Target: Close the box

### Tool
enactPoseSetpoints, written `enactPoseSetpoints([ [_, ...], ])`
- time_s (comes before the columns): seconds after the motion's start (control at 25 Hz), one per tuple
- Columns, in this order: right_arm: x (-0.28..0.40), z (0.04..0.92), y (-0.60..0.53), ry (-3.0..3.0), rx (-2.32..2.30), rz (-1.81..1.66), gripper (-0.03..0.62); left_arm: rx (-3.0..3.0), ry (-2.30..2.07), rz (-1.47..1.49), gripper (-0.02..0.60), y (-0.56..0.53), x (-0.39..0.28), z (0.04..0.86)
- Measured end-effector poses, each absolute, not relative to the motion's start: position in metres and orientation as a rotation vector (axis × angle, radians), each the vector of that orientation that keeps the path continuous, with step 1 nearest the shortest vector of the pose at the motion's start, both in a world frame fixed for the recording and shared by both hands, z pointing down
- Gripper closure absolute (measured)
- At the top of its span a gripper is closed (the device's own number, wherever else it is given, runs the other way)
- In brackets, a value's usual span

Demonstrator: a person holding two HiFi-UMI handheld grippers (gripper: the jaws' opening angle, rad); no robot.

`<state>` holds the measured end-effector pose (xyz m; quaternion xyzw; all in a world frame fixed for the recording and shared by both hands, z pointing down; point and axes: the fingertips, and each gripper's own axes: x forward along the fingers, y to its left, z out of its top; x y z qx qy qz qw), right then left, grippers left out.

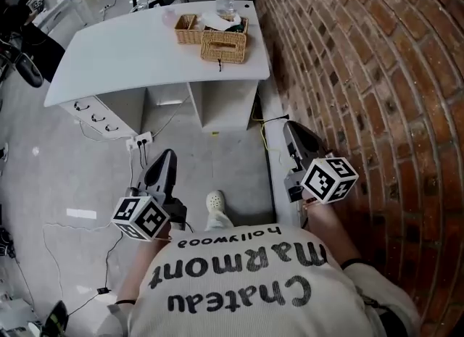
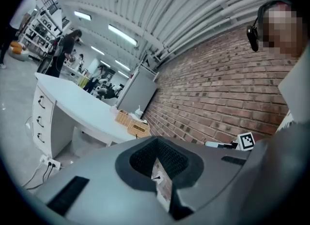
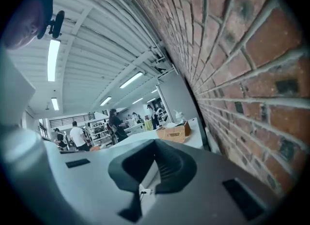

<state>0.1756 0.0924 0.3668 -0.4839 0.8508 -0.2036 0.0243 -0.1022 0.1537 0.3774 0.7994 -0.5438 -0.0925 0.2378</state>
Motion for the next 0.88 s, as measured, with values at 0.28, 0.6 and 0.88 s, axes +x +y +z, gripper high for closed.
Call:
enactPoseSetpoints([
  [0.28,0.151,0.346,0.012,2.573,-1.504,-0.597,0.591,2.223,-1.516,-0.262,0.58,0.069,-0.143,0.353],
  [0.6,0.124,0.356,-0.045,2.52,-1.551,-0.617,0.591,2.263,-1.498,-0.24,0.58,0.008,-0.174,0.347],
  [0.88,0.117,0.421,-0.06,2.476,-1.687,-0.814,0.591,2.166,-1.476,-0.178,0.58,-0.017,-0.19,0.39],
])
